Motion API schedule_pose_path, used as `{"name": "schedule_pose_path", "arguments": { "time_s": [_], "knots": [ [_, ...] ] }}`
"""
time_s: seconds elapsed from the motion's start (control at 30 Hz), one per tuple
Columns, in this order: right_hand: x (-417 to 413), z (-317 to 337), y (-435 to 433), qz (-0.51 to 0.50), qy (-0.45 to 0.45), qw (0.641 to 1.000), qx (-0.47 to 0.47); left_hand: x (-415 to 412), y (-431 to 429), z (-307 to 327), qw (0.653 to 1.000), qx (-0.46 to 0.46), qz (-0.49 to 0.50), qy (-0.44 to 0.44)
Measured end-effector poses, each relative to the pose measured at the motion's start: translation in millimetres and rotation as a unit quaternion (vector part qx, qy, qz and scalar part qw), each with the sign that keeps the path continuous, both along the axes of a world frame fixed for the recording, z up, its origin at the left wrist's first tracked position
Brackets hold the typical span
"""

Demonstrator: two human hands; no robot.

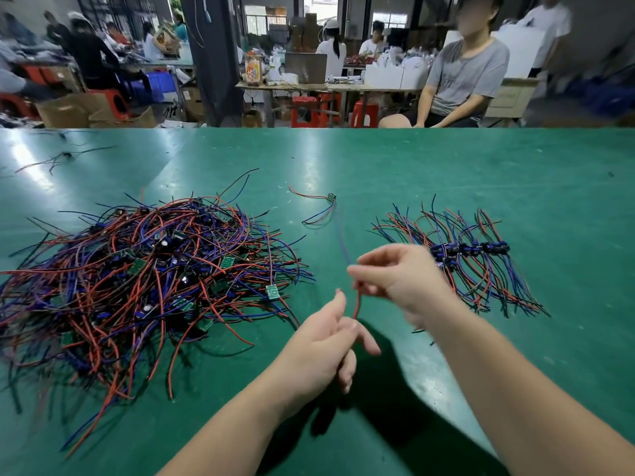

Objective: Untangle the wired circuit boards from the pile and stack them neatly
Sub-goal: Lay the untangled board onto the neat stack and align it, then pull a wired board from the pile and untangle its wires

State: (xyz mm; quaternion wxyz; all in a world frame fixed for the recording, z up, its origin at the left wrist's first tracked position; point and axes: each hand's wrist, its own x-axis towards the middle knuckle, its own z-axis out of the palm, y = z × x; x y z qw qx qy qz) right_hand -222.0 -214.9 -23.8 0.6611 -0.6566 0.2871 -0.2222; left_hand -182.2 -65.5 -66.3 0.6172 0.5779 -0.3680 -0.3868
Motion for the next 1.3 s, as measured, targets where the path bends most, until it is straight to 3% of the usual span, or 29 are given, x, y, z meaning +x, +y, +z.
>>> {"name": "schedule_pose_path", "arguments": {
  "time_s": [0.1, 0.2, 0.3, 0.4, 0.47, 0.57, 0.63, 0.77, 0.9, 1.0, 1.1, 1.2, 1.3],
  "knots": [
    [-4.1, 21.9, -55.3, -0.106, 0.054, 0.977, -0.176, -6.5, 2.6, -1.4, 0.996, 0.029, -0.057, -0.065],
    [-15.2, 34.5, -116.8, -0.221, 0.172, 0.917, -0.283, -10.3, 1.3, -2.5, 0.992, 0.048, -0.079, -0.087],
    [-25.3, 24.4, -154.8, -0.217, 0.304, 0.874, -0.312, -9.7, -1.8, -3.0, 0.991, 0.068, -0.066, -0.098],
    [-28.6, 2.3, -161.5, -0.193, 0.318, 0.877, -0.304, -7.6, -1.5, -3.5, 0.988, 0.080, -0.027, -0.129],
    [-28.6, -13.0, -159.2, -0.189, 0.306, 0.870, -0.338, -4.2, 0.2, -3.4, 0.974, 0.071, 0.041, -0.213],
    [-27.7, -27.2, -156.7, -0.202, 0.291, 0.855, -0.378, 11.1, 4.2, -2.7, 0.883, 0.074, 0.177, -0.428],
    [-27.1, -30.8, -157.6, -0.200, 0.294, 0.851, -0.386, 22.5, 7.3, -1.8, 0.826, 0.117, 0.240, -0.497],
    [-28.8, -31.5, -156.0, -0.202, 0.314, 0.831, -0.413, 35.7, 12.7, -2.4, 0.757, 0.244, 0.316, -0.517],
    [-31.3, -30.9, -149.4, -0.190, 0.357, 0.828, -0.388, 40.9, 13.6, -13.1, 0.714, 0.357, 0.281, -0.532],
    [-27.9, -21.0, -139.5, -0.179, 0.406, 0.816, -0.371, 45.0, 13.5, -13.6, 0.720, 0.359, 0.267, -0.531],
    [-20.9, -9.6, -116.4, -0.182, 0.386, 0.809, -0.404, 50.4, 15.2, -11.5, 0.779, 0.300, 0.269, -0.481],
    [-15.2, 0.6, -78.6, -0.158, 0.262, 0.874, -0.377, 49.5, 15.0, -8.3, 0.828, 0.239, 0.285, -0.420],
    [-7.8, 3.8, -31.4, -0.061, 0.165, 0.952, -0.249, 45.5, 12.2, -3.8, 0.829, 0.201, 0.327, -0.407]
  ]
}}
